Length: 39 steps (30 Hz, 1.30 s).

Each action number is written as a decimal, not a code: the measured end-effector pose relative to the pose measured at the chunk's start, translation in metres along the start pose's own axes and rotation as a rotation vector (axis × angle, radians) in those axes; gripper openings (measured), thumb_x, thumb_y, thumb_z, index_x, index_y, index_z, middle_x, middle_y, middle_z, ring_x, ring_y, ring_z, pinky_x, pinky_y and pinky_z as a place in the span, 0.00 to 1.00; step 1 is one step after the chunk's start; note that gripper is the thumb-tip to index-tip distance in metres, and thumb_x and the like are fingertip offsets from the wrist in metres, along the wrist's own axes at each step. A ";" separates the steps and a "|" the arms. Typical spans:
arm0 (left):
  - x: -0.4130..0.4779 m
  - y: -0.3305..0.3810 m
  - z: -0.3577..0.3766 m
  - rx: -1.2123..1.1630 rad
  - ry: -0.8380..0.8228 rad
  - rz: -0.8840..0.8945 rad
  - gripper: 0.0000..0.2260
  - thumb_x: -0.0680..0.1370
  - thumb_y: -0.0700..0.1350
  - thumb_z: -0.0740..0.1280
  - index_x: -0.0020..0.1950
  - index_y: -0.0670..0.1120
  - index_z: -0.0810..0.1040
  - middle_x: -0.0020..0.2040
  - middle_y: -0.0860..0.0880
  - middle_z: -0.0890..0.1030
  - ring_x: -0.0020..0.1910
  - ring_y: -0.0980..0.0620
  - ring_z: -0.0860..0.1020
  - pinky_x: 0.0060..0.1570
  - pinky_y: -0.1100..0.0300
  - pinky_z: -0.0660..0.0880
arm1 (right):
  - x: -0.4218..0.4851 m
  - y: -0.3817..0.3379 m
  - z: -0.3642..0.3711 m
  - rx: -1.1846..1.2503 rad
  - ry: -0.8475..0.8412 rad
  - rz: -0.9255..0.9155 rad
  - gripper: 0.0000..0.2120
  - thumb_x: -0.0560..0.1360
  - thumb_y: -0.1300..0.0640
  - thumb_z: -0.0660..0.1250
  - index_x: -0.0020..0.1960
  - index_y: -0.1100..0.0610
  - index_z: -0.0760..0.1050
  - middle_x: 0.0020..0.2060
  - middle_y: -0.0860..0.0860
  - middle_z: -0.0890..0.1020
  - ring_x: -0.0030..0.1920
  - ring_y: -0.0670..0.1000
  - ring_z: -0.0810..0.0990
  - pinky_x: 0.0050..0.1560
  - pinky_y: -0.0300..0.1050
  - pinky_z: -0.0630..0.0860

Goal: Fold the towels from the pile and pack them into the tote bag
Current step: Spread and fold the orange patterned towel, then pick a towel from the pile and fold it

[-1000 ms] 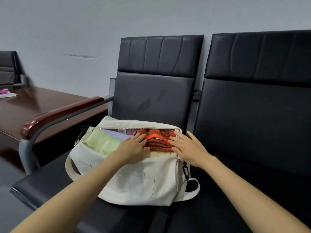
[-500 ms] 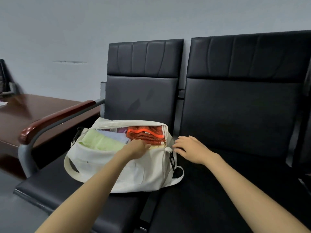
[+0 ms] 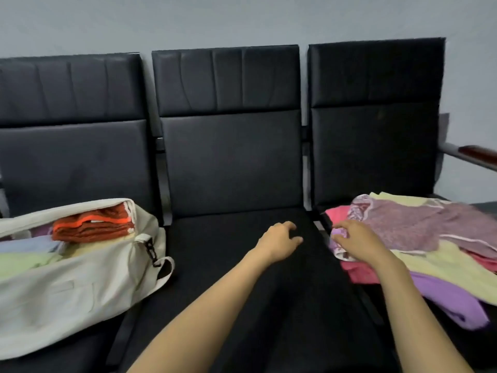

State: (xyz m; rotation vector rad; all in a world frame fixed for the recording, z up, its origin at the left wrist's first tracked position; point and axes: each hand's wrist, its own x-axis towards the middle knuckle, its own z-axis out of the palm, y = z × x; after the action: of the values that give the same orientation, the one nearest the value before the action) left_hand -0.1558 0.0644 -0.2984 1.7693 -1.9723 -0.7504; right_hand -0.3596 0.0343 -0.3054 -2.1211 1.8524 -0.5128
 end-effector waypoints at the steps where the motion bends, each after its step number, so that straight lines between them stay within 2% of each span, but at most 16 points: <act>1: 0.010 0.010 0.015 -0.006 -0.017 0.017 0.23 0.80 0.52 0.63 0.73 0.48 0.66 0.70 0.45 0.70 0.67 0.45 0.71 0.65 0.50 0.70 | 0.000 0.013 -0.008 0.008 0.018 0.024 0.14 0.76 0.55 0.67 0.61 0.57 0.78 0.59 0.56 0.80 0.60 0.59 0.76 0.58 0.50 0.73; 5: 0.043 0.042 0.065 -0.041 -0.075 0.072 0.21 0.78 0.50 0.65 0.70 0.46 0.70 0.66 0.43 0.74 0.64 0.44 0.73 0.63 0.49 0.71 | 0.001 0.066 -0.022 -0.011 0.007 0.147 0.20 0.77 0.54 0.66 0.67 0.57 0.73 0.67 0.57 0.75 0.66 0.59 0.72 0.66 0.48 0.67; 8: 0.064 0.062 0.097 -0.078 -0.089 0.126 0.22 0.77 0.45 0.64 0.71 0.45 0.70 0.68 0.43 0.73 0.66 0.42 0.71 0.64 0.52 0.70 | 0.004 0.102 -0.022 -0.051 -0.051 0.236 0.22 0.78 0.54 0.64 0.71 0.56 0.68 0.70 0.58 0.70 0.69 0.59 0.68 0.69 0.48 0.65; 12: 0.089 0.082 0.132 -0.065 -0.048 0.231 0.18 0.79 0.40 0.59 0.69 0.42 0.70 0.68 0.42 0.72 0.67 0.43 0.69 0.64 0.54 0.67 | 0.003 0.136 -0.016 -0.074 -0.137 0.293 0.26 0.80 0.57 0.60 0.76 0.53 0.59 0.74 0.57 0.63 0.73 0.58 0.62 0.70 0.50 0.62; 15: 0.106 0.086 0.151 0.056 0.009 0.228 0.16 0.79 0.40 0.59 0.67 0.41 0.71 0.65 0.41 0.72 0.65 0.42 0.69 0.61 0.51 0.68 | 0.000 0.154 -0.010 -0.128 -0.186 0.293 0.25 0.80 0.56 0.60 0.76 0.53 0.60 0.74 0.55 0.63 0.72 0.58 0.63 0.70 0.52 0.63; 18: 0.121 0.085 0.158 0.081 0.139 0.198 0.10 0.80 0.43 0.61 0.58 0.42 0.77 0.56 0.43 0.78 0.57 0.43 0.75 0.52 0.52 0.71 | 0.003 0.161 -0.009 -0.104 -0.166 0.290 0.24 0.81 0.53 0.59 0.75 0.54 0.61 0.74 0.55 0.64 0.72 0.58 0.63 0.70 0.53 0.63; 21: 0.126 0.090 0.155 -0.143 0.188 0.185 0.06 0.78 0.40 0.61 0.45 0.43 0.77 0.45 0.46 0.81 0.46 0.48 0.76 0.44 0.56 0.68 | 0.006 0.156 -0.011 -0.110 -0.138 0.271 0.25 0.81 0.51 0.57 0.77 0.52 0.58 0.75 0.55 0.62 0.74 0.58 0.59 0.72 0.54 0.61; 25: 0.109 0.105 0.138 -0.596 0.092 0.264 0.05 0.82 0.42 0.57 0.48 0.43 0.70 0.39 0.49 0.72 0.35 0.55 0.69 0.38 0.64 0.67 | 0.003 0.138 -0.013 0.013 -0.052 0.264 0.32 0.81 0.54 0.59 0.79 0.47 0.46 0.78 0.56 0.48 0.77 0.59 0.49 0.74 0.57 0.55; 27: 0.097 0.110 0.122 -0.744 0.055 0.280 0.06 0.83 0.44 0.57 0.48 0.46 0.70 0.37 0.52 0.70 0.32 0.58 0.68 0.37 0.65 0.68 | 0.001 0.129 -0.014 0.149 0.094 0.254 0.35 0.79 0.59 0.61 0.79 0.46 0.45 0.78 0.57 0.44 0.76 0.62 0.53 0.73 0.57 0.59; 29: 0.084 0.110 0.103 -0.893 0.008 0.286 0.07 0.83 0.44 0.58 0.46 0.49 0.70 0.38 0.51 0.71 0.33 0.57 0.71 0.38 0.63 0.70 | -0.001 0.122 -0.016 0.247 0.239 0.261 0.34 0.76 0.64 0.61 0.78 0.48 0.53 0.76 0.58 0.50 0.71 0.63 0.64 0.68 0.55 0.67; 31: 0.072 0.105 0.081 -1.022 0.019 0.254 0.07 0.81 0.45 0.60 0.43 0.50 0.72 0.40 0.47 0.71 0.38 0.51 0.70 0.40 0.58 0.69 | -0.003 0.113 -0.019 0.227 0.310 0.272 0.27 0.76 0.66 0.60 0.73 0.54 0.63 0.70 0.60 0.62 0.63 0.63 0.71 0.60 0.52 0.70; 34: 0.054 0.087 0.046 -1.073 0.115 0.125 0.06 0.80 0.42 0.61 0.44 0.48 0.71 0.41 0.50 0.74 0.39 0.53 0.73 0.42 0.57 0.71 | -0.004 0.093 -0.026 0.188 0.442 0.172 0.17 0.74 0.68 0.60 0.62 0.60 0.74 0.58 0.61 0.75 0.57 0.63 0.74 0.58 0.53 0.70; 36: 0.040 0.072 0.030 -1.094 0.069 0.047 0.04 0.77 0.40 0.64 0.51 0.46 0.73 0.45 0.49 0.76 0.41 0.52 0.76 0.45 0.56 0.74 | -0.008 0.069 -0.033 0.292 0.512 0.020 0.16 0.72 0.69 0.60 0.57 0.60 0.77 0.53 0.57 0.79 0.55 0.58 0.76 0.55 0.49 0.71; 38: 0.027 0.061 0.024 -0.985 -0.054 0.038 0.19 0.71 0.38 0.67 0.61 0.47 0.71 0.51 0.45 0.78 0.46 0.50 0.78 0.49 0.55 0.75 | -0.014 0.039 -0.039 0.424 0.434 -0.135 0.16 0.73 0.70 0.61 0.56 0.57 0.78 0.52 0.51 0.81 0.52 0.50 0.77 0.52 0.42 0.71; 39: 0.020 0.058 0.025 -0.910 -0.119 0.062 0.23 0.71 0.36 0.67 0.65 0.47 0.70 0.53 0.44 0.78 0.48 0.49 0.79 0.51 0.56 0.76 | -0.018 0.026 -0.041 0.487 0.348 -0.201 0.17 0.74 0.70 0.61 0.57 0.55 0.78 0.51 0.48 0.80 0.52 0.46 0.77 0.51 0.38 0.71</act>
State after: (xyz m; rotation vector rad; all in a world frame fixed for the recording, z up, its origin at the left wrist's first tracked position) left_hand -0.2190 0.0519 -0.2830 1.1142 -1.3610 -1.4522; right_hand -0.4024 0.0491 -0.2809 -1.9694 1.4633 -1.3027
